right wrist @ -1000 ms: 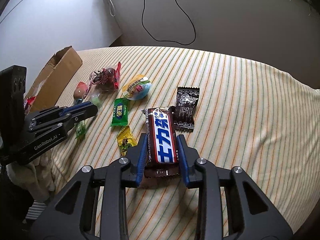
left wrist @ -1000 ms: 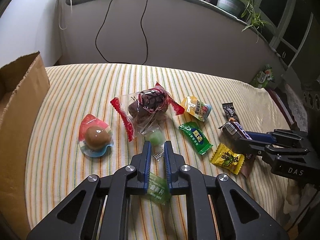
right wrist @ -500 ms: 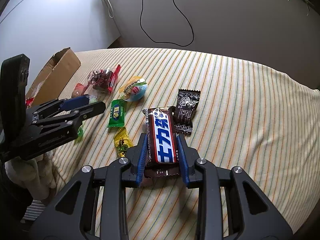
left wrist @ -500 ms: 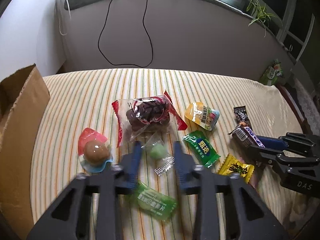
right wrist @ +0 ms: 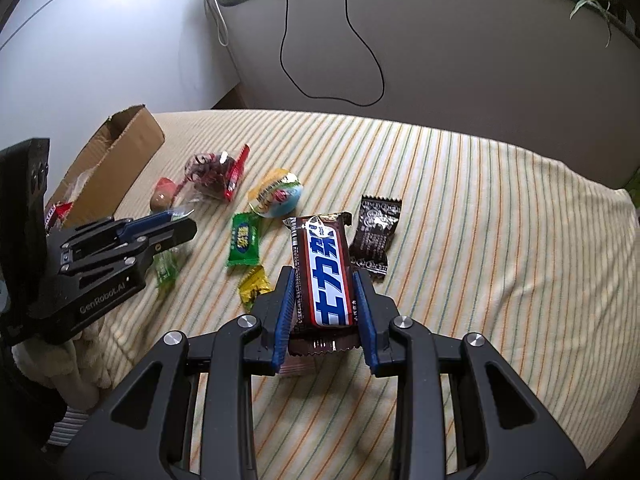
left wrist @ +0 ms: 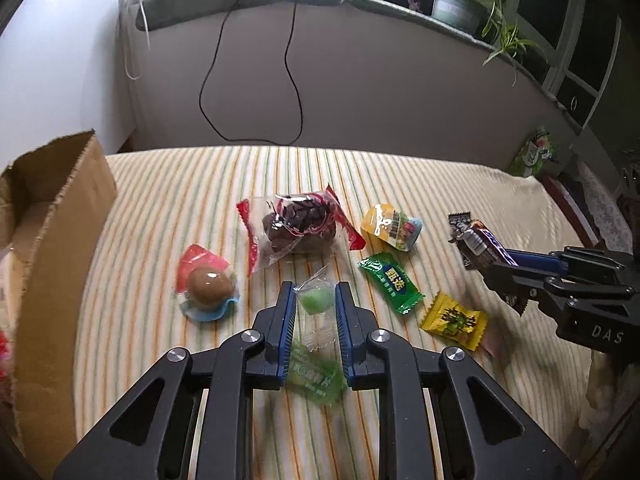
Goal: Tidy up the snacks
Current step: 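Carry the green candy with the left tool while the right tool carries the chocolate bar to the box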
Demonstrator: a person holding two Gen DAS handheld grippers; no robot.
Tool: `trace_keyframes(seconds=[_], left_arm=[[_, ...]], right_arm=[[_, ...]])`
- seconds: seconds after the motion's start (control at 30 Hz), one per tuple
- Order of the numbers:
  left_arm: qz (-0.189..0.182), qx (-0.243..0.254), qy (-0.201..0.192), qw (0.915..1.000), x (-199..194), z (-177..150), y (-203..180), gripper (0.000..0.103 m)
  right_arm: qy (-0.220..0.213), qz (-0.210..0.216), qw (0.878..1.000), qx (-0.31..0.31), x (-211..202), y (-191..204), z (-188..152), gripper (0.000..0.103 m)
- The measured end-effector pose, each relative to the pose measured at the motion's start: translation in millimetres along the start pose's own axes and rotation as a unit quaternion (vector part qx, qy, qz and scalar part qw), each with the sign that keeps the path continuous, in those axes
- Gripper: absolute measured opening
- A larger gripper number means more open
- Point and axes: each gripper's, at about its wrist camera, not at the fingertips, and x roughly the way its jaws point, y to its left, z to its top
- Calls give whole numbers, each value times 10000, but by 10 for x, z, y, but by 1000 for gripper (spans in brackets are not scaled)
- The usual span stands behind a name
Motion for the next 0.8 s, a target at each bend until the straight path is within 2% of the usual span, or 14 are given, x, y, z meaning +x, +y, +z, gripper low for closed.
trace_keyframes(seconds=[0.27,0.8], left_arm=[[13,-68,-375,9993,-374,-8,178,18],[460,-558,-897,9933,-995,-102,982,18]], right_arm=[[-215,65,9995,-229,-165,337,135,31],[-386,564,9930,-966,-45,1555,516,31]])
